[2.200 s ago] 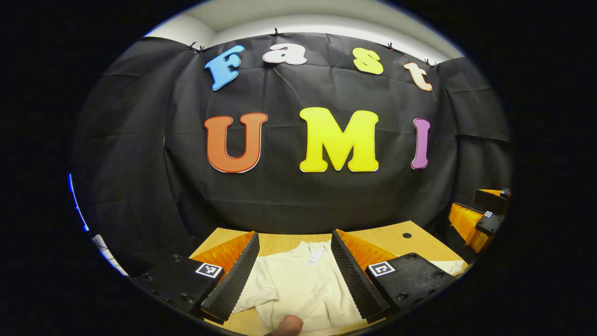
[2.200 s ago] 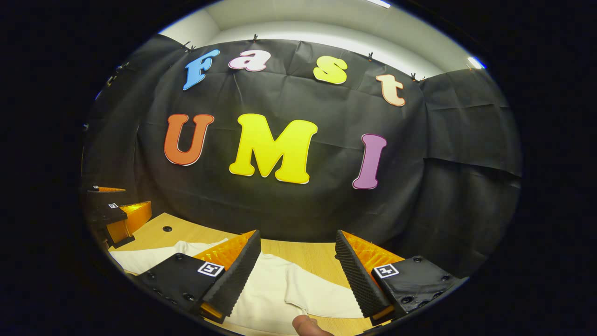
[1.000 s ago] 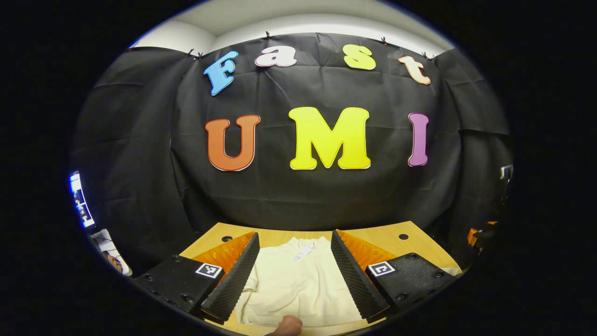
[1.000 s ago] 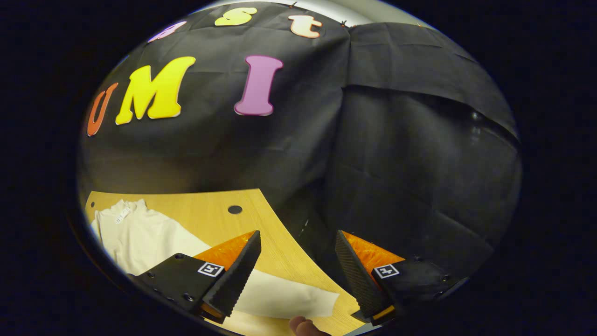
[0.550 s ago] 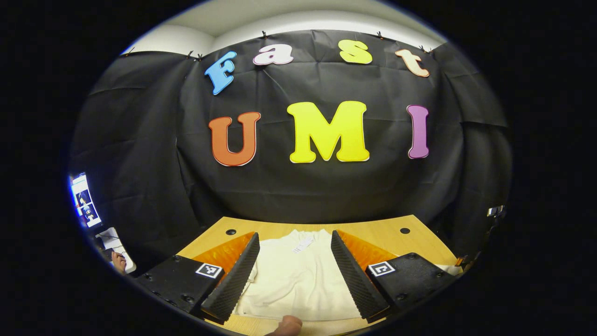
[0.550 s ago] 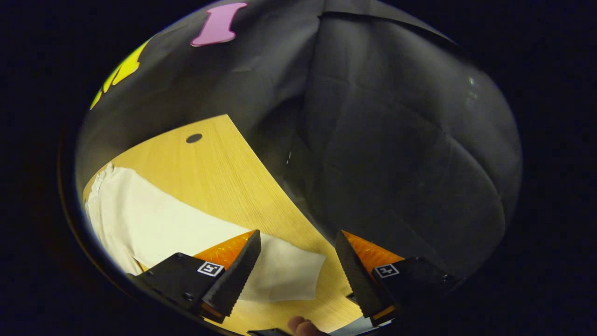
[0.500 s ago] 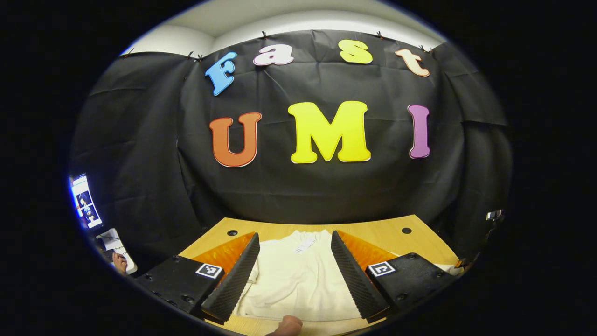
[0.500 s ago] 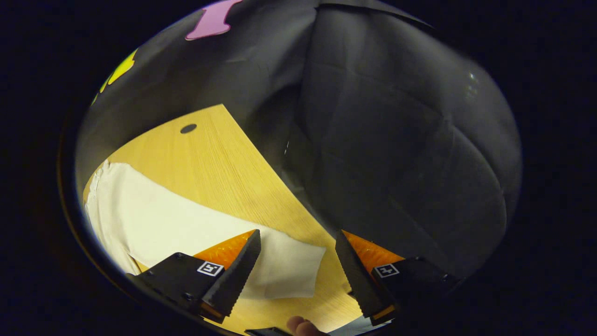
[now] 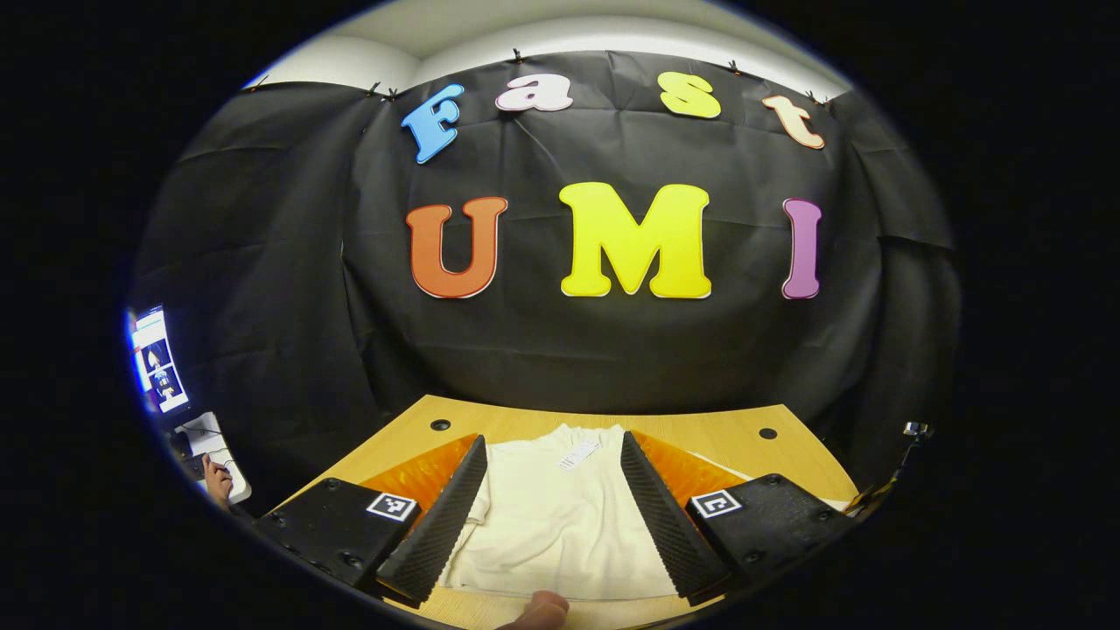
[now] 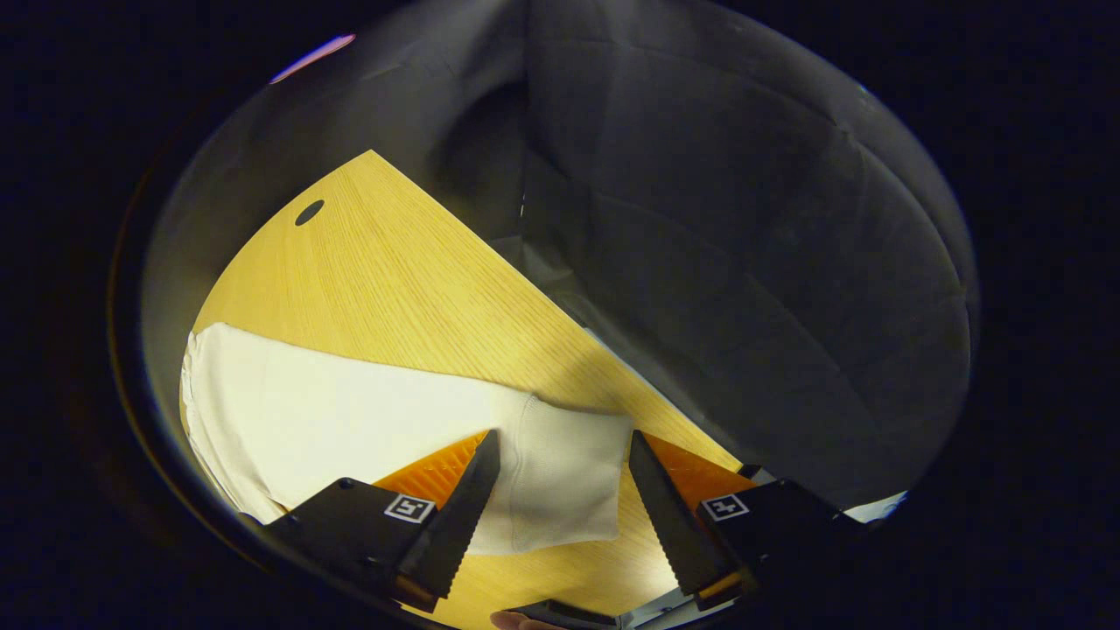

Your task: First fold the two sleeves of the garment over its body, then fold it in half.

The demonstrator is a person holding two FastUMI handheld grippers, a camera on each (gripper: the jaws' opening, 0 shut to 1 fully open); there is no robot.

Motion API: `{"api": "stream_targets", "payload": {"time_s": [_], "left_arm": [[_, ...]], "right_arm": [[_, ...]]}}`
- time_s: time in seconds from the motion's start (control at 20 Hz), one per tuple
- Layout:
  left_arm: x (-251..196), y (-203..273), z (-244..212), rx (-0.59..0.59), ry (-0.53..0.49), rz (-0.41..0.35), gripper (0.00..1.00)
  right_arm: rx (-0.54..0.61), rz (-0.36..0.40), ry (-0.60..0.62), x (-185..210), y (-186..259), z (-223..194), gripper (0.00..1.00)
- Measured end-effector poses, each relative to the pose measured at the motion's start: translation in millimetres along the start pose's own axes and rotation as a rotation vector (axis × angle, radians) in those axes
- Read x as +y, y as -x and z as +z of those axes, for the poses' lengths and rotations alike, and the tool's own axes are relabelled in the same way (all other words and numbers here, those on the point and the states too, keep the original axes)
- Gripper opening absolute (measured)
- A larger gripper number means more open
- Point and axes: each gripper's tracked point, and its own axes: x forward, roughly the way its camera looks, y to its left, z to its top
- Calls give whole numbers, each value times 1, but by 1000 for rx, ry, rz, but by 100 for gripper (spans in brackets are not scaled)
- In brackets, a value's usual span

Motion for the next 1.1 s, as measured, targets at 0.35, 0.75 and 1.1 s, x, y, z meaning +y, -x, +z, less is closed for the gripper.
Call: {"api": "stream_targets", "payload": {"time_s": [0.35, 0.75, 1.1], "left_arm": [[12, -6, -3, 12, -2, 8, 98], [28, -13, -4, 22, -28, 7, 98], [48, -27, 2, 7, -25, -2, 98]], "right_arm": [[55, 9, -6, 7, 0, 3, 83], [94, -2, -36, 18, 3, -2, 17], [80, -4, -49, 23, 22, 4, 1]]}}
